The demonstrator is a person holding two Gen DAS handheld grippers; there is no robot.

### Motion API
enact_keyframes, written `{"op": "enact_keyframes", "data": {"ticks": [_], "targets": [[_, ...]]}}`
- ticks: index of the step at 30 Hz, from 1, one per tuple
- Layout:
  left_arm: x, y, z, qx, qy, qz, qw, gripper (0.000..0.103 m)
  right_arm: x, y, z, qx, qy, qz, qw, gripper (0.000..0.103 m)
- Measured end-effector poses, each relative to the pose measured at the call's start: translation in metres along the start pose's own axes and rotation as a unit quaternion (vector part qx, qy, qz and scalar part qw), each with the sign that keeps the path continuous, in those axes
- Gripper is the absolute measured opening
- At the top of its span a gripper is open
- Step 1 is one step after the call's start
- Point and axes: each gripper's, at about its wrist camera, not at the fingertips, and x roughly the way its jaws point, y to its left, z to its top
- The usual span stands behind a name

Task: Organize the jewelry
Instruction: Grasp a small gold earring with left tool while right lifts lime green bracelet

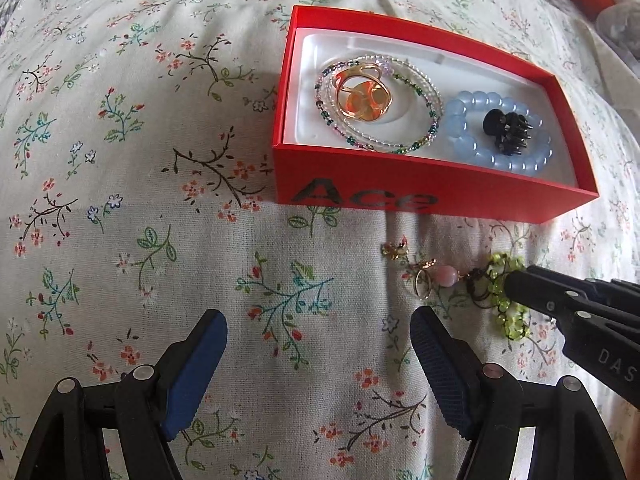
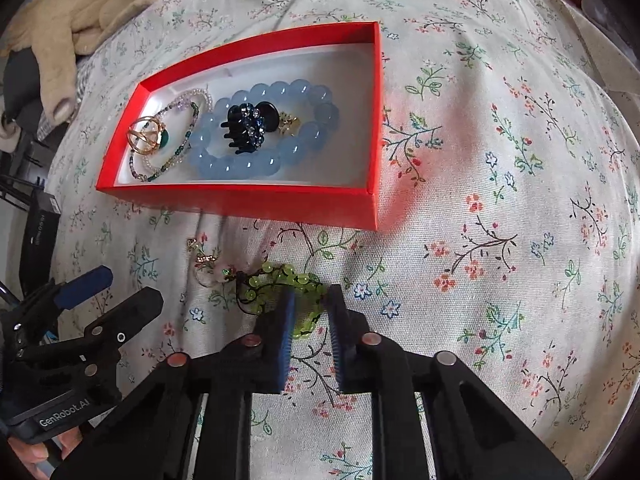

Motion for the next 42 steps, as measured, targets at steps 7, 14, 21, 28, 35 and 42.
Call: {"op": "enact_keyframes", "data": {"ticks": [7, 14, 21, 28, 35, 42], "targets": [[-0.004, 0.007, -0.001, -0.015, -0.002, -0.025, 0.9996, 0.079, -0.02, -0.005, 0.002, 0.01, -0.028, 0.032, 0.999, 0.006], [0.001, 0.0, 0.0, -0.027, 0.003, -0.068, 0.9973, 0.068, -0.058, -0.033, -0.007, 0.029, -0.068, 0.061, 0.995, 0.006], [0.009, -0.018, 0.006, -0.04, 0.003, -0.111, 0.993, 0.03, -0.063, -0.056, -0.015, 0.045, -0.073, 0.051, 0.995, 0.006], [0.021, -0.038, 0.012, -0.033, -0.004, -0.086, 0.9957, 0.027, -0.064, -0.067, -0.02, 0.047, -0.071, 0.047, 0.995, 0.006], [0.031, -0.044, 0.014, -0.029, -0.005, -0.06, 0.9978, 0.019, -0.064, -0.071, -0.02, 0.05, -0.071, 0.045, 0.995, 0.006], [0.033, -0.05, 0.016, -0.022, -0.009, -0.043, 0.9988, 0.0, -0.062, -0.07, -0.019, 0.048, -0.067, 0.041, 0.996, 0.006]]}}
